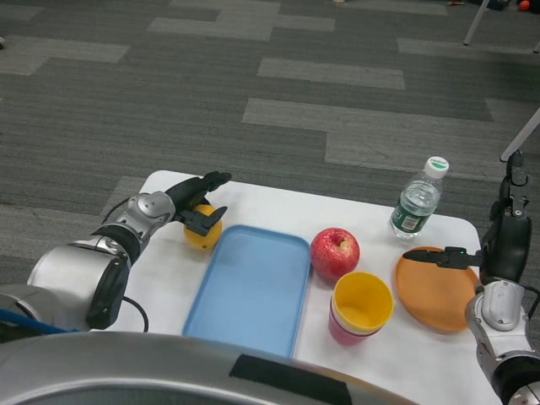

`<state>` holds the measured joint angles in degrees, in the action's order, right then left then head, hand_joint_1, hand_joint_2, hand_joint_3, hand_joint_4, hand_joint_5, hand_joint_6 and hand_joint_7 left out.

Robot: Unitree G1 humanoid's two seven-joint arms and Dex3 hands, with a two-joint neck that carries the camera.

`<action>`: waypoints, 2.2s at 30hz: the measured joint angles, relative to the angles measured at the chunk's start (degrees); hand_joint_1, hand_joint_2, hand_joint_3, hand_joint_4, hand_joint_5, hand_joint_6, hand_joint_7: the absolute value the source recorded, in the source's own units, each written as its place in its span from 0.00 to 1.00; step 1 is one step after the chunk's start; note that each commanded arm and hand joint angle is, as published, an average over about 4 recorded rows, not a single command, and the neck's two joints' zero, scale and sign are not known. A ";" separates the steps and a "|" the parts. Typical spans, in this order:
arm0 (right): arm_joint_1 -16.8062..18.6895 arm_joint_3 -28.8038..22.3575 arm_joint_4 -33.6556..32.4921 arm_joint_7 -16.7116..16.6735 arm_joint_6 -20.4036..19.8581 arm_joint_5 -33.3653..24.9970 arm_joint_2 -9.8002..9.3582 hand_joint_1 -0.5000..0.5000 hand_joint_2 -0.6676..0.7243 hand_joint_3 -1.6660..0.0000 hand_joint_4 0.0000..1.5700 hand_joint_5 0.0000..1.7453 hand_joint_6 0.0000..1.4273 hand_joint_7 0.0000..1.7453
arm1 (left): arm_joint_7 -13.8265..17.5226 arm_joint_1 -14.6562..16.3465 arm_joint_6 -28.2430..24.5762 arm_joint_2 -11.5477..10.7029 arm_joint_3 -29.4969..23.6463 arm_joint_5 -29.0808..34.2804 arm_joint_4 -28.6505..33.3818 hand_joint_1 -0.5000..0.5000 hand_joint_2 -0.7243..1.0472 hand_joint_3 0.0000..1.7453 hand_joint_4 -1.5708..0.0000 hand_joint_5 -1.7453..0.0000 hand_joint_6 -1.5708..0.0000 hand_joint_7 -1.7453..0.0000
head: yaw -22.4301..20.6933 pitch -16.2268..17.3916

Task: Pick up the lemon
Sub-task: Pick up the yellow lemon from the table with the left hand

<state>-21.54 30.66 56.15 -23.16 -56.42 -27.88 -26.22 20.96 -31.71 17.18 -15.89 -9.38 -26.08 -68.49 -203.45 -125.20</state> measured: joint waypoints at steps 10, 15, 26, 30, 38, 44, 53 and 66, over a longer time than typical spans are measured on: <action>0.02 0.01 0.01 0.00 0.00 0.00 0.00 0.10 0.55 0.95 0.02 0.00 0.00 0.00 | 1.38 -0.04 -0.19 -0.39 -1.45 1.05 -0.74 0.00 1.00 0.86 1.00 0.00 1.00 0.92 | -0.45 0.30; 0.09 0.02 0.01 0.00 0.00 0.00 -0.01 0.08 0.55 0.95 0.02 0.00 0.00 0.00 | 1.24 1.19 -0.26 0.14 -7.37 7.00 -1.83 0.00 1.00 0.94 1.00 0.00 1.00 0.89 | -0.45 0.30; 0.10 0.02 0.01 0.00 0.00 0.00 -0.01 0.08 0.55 0.96 0.02 0.00 0.00 0.00 | 0.24 2.97 0.09 1.59 -10.91 19.77 -3.08 0.00 1.00 1.00 1.00 0.00 1.00 0.74 | -0.71 0.12; 0.10 0.03 0.01 0.00 0.00 0.00 -0.01 0.08 0.55 0.96 0.02 0.00 0.00 0.00 | 0.24 3.39 0.09 2.07 -12.19 24.15 -3.19 0.00 1.00 1.00 1.00 0.00 1.00 0.72 | -0.75 0.13; 0.10 0.03 0.01 0.00 0.00 0.00 -0.01 0.08 0.55 0.95 0.02 0.00 0.00 0.00 | -0.90 4.75 2.14 2.70 -12.31 33.09 -3.66 0.00 1.00 1.00 0.98 0.00 1.00 0.68 | -0.78 0.00; 0.10 0.04 0.01 0.00 0.00 0.00 -0.01 0.08 0.55 0.96 0.02 0.00 0.00 0.00 | -2.48 4.91 5.22 2.91 -10.90 31.65 -4.92 0.00 1.00 0.62 1.00 0.00 1.00 0.80 | -0.83 0.06; 0.10 0.14 0.01 0.00 0.00 0.00 -0.01 0.08 0.55 0.95 0.02 0.00 0.00 0.00 | -2.00 5.60 6.50 1.65 -8.22 27.08 -4.79 0.00 1.00 0.04 1.00 0.00 1.00 0.92 | -0.91 0.08; 0.10 0.22 0.02 0.00 0.00 0.00 -0.01 0.08 0.55 0.95 0.01 0.00 0.00 0.00 | -1.26 6.01 6.63 1.24 -8.04 27.05 -4.46 0.00 0.23 0.05 1.00 0.00 1.00 0.95 | -1.19 0.39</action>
<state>-21.44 30.88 56.16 -23.16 -56.42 -27.89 -26.23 19.69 -25.70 23.82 -14.65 -17.42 0.98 -72.95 -204.63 -124.81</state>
